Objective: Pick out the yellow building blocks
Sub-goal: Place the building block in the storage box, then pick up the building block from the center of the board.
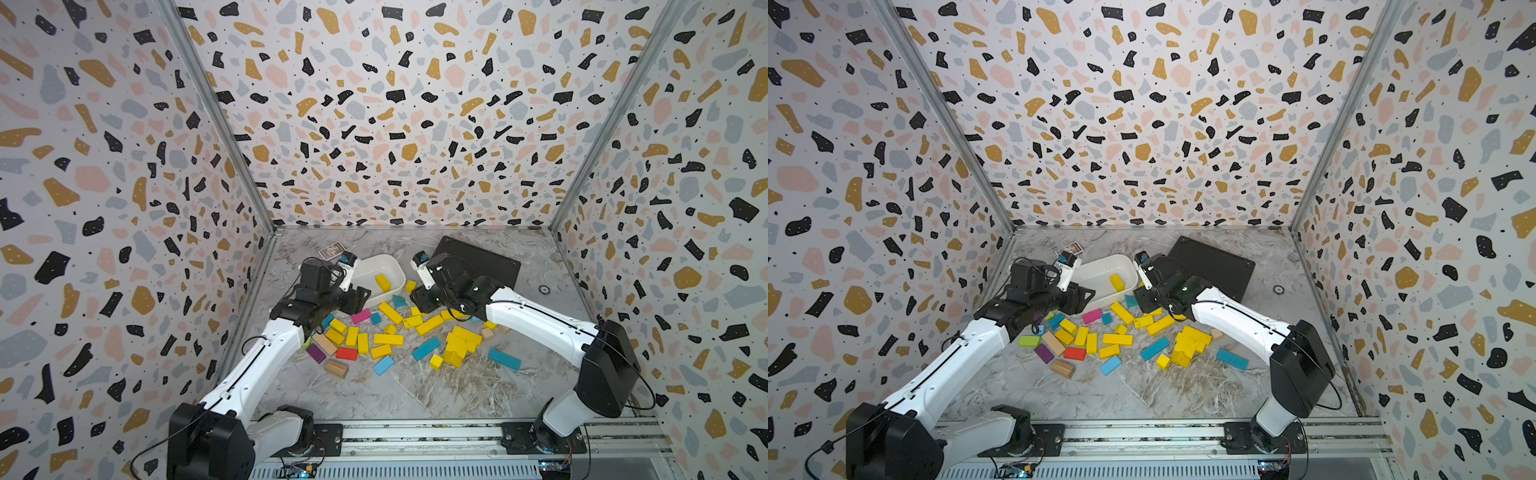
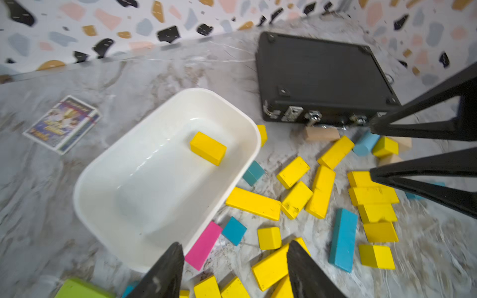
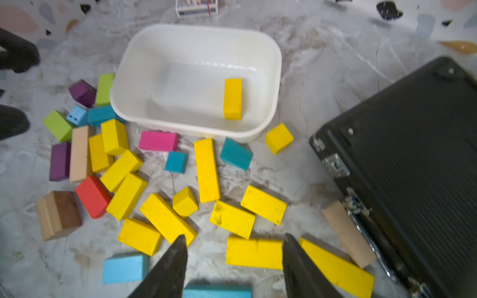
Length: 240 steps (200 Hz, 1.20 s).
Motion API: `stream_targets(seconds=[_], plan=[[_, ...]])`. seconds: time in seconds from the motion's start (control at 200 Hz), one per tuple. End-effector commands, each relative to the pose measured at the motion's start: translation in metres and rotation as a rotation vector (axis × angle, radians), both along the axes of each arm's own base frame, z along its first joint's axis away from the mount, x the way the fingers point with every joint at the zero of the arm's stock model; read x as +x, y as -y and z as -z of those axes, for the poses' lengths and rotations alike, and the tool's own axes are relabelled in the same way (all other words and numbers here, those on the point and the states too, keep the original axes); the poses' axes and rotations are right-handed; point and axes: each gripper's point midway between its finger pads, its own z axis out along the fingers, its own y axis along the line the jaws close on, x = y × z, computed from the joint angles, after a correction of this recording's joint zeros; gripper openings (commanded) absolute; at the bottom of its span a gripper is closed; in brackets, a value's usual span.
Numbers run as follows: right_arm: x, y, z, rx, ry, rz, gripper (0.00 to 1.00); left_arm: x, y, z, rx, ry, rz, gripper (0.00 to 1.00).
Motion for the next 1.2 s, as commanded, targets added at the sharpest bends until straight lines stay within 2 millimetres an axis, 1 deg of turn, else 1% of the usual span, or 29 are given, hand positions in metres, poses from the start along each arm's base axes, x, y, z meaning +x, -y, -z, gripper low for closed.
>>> stream_targets(seconds=[0.0,0.065,0.135,0.205,0.31,0.345,0.42,0.521,0.601,0.681,0.766,0.976,1.046,1.196], plan=[[-0.015,0.025,0.014,-0.061,-0.047,0.046,0.60,-0.021,0.029,0.009,0.084,0.030,0.242,0.66],[-0.019,0.034,0.019,-0.089,-0.052,0.059,0.60,-0.037,0.041,0.021,0.136,0.021,0.365,0.66],[-0.022,0.042,0.019,-0.103,-0.048,0.079,0.61,-0.057,0.047,0.039,0.220,0.008,0.500,0.67],[-0.023,0.049,0.018,-0.101,-0.036,0.099,0.61,-0.070,0.046,0.057,0.305,-0.010,0.602,0.67],[-0.026,0.057,0.014,-0.073,-0.010,0.119,0.60,-0.081,0.039,0.077,0.400,-0.051,0.704,0.67],[-0.026,0.060,0.013,-0.063,-0.001,0.128,0.59,-0.082,0.037,0.084,0.439,-0.063,0.729,0.65],[-0.028,0.064,0.012,-0.047,0.013,0.141,0.59,-0.079,0.032,0.096,0.540,-0.064,0.761,0.59],[-0.030,0.069,0.012,-0.044,0.020,0.154,0.58,-0.075,0.031,0.103,0.589,-0.071,0.775,0.58],[-0.030,0.071,0.012,-0.042,0.021,0.162,0.58,-0.071,0.029,0.113,0.635,-0.084,0.786,0.57],[-0.030,0.071,0.011,-0.038,0.021,0.166,0.57,-0.062,0.026,0.122,0.682,-0.087,0.770,0.54],[-0.030,0.070,0.011,-0.032,0.019,0.166,0.57,-0.054,0.028,0.126,0.703,-0.081,0.756,0.53],[-0.031,0.069,0.012,-0.029,0.016,0.164,0.56,-0.044,0.034,0.140,0.729,-0.078,0.756,0.53],[-0.030,0.068,0.013,-0.029,0.015,0.162,0.56,-0.039,0.036,0.143,0.740,-0.069,0.744,0.54],[-0.030,0.067,0.014,-0.030,0.010,0.159,0.56,-0.046,0.040,0.150,0.718,-0.105,0.767,0.58]])
